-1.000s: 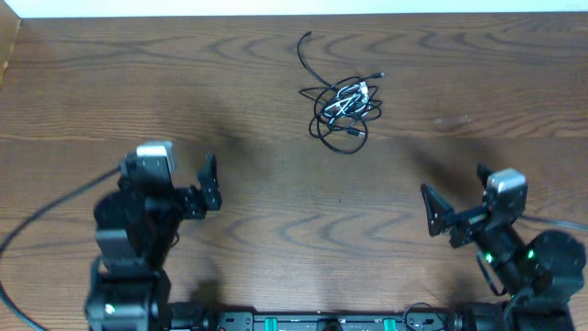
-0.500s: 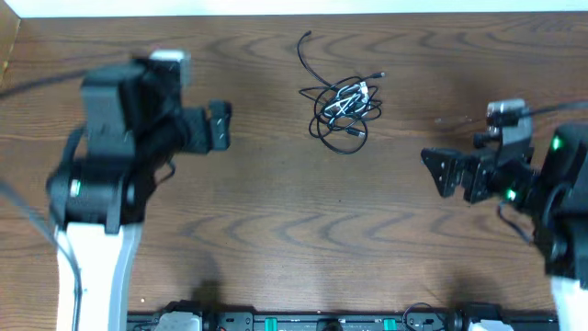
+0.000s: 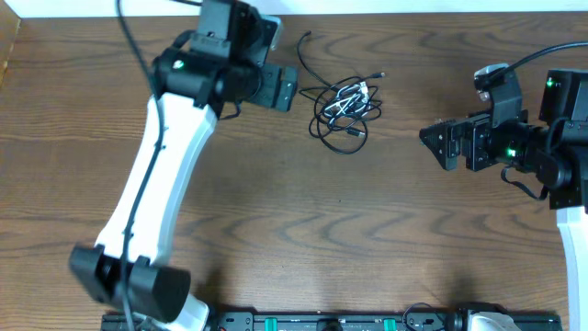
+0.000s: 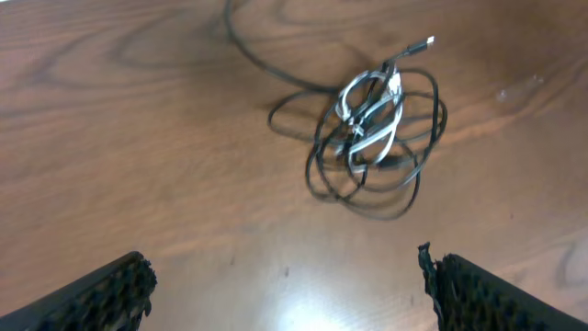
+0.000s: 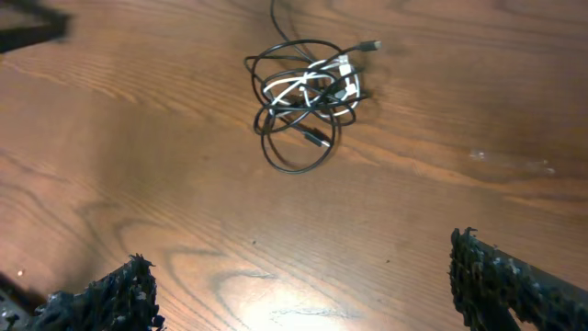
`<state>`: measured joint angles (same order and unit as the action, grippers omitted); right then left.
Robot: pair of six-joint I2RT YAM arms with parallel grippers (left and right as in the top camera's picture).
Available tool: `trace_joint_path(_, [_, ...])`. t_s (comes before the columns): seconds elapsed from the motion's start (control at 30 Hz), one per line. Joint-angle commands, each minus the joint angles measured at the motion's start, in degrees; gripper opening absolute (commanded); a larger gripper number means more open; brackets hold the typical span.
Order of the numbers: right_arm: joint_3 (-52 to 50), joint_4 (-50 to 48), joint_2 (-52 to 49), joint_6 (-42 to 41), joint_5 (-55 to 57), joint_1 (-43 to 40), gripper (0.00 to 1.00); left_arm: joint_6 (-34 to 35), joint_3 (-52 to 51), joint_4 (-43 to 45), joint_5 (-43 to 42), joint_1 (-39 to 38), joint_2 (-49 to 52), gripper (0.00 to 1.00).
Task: Untangle cables
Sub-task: 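Move the left gripper forward over the tangled black and white cables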
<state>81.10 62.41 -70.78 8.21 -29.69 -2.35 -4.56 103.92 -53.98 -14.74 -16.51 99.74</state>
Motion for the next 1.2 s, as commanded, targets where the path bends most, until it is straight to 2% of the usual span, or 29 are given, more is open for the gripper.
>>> trace_joint_path(0.0, [1.03, 0.24, 0.28, 1.11, -2.4, -0.22, 0.99, -0.81, 1.31, 3.13, -2.75, -0.22, 4.09, 0.97])
trace_joint_path(0.2, [0.48, 0.55, 0.26, 1.14, -2.36, -0.22, 0.99, -0.79, 1.31, 10.56, -2.25, -3.61, 11.87, 0.97])
trace_joint_path(0.47, [-0.35, 1.33, 0.26, 1.14, -1.64, -0.22, 0.99, -0.92, 1.33, 17.75, 5.2, -9.7, 19.26, 0.95])
trace_joint_path(0.77, [-0.35, 3.02, 0.24, 1.14, -0.63, -0.22, 0.99, -0.74, 1.31, 26.1, 7.43, -10.58, 24.2, 0.84])
trace_joint_path(0.97, [-0.35, 3.28, 0.24, 1.16, -0.2, -0.22, 0.99, -0.79, 1.31, 26.29, 7.93, -10.64, 26.18, 0.76])
trace_joint_path(1.03, [-0.35, 3.15, 0.24, 1.14, -0.2, -0.22, 0.99, -0.79, 1.31, 26.73, 7.93, -10.64, 26.32, 0.68])
trace_joint_path(1.13, [-0.35, 3.17, 0.24, 1.14, -0.2, -0.22, 0.99, -0.79, 1.31, 28.44, 7.93, -10.62, 26.32, 0.42])
trace_joint_path(1.17, [-0.35, 3.19, 0.24, 1.14, -0.2, -0.22, 0.99, -0.76, 1.31, 29.2, 7.93, -10.62, 26.32, 0.38])
